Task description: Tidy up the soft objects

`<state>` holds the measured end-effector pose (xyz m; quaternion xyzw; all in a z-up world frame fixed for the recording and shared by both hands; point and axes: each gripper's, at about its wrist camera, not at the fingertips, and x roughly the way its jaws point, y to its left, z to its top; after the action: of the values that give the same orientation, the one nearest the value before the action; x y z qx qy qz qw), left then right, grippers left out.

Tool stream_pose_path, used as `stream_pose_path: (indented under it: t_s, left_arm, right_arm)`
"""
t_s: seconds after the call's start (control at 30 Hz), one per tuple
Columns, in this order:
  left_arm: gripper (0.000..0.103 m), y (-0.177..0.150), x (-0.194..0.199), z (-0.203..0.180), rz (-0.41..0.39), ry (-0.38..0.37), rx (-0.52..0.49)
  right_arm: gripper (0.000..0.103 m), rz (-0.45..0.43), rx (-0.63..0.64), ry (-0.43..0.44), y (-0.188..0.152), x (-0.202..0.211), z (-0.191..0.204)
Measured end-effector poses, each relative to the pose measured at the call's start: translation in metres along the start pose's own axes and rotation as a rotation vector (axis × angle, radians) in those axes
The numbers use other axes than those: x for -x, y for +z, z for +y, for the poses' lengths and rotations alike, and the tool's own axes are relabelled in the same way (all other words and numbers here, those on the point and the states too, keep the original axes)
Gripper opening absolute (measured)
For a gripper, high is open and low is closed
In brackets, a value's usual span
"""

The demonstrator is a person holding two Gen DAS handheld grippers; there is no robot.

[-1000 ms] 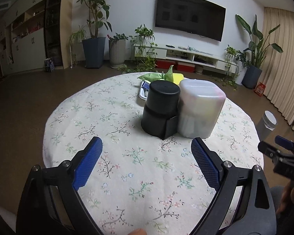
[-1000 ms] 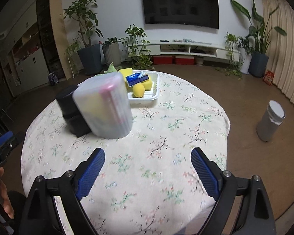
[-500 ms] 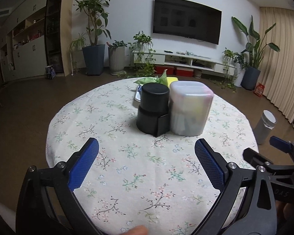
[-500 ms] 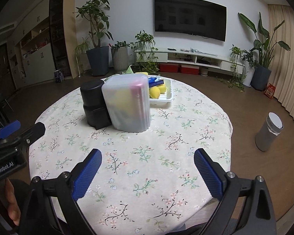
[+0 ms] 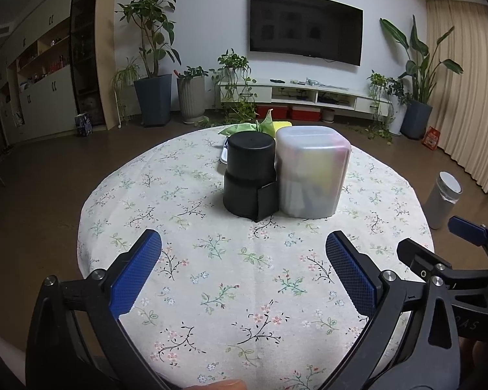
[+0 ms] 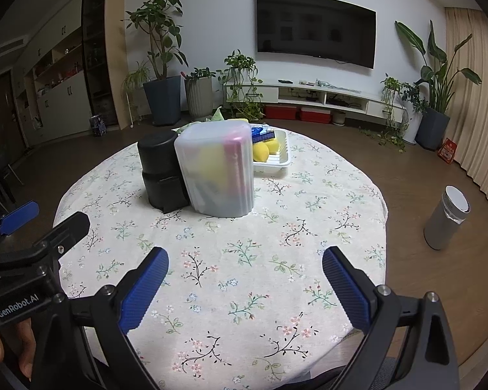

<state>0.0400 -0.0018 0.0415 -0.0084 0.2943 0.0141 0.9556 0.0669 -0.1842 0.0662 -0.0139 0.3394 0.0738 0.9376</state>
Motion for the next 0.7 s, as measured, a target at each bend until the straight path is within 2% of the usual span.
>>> stream_pose_path:
  t_s: [0.7]
  left_arm:
    - [0.103, 0.000, -0.013, 0.006, 0.053, 0.013, 0.041]
  right_arm:
    - [0.098, 0.012, -0.015, -0.021, -0.002, -0.004, -0.008]
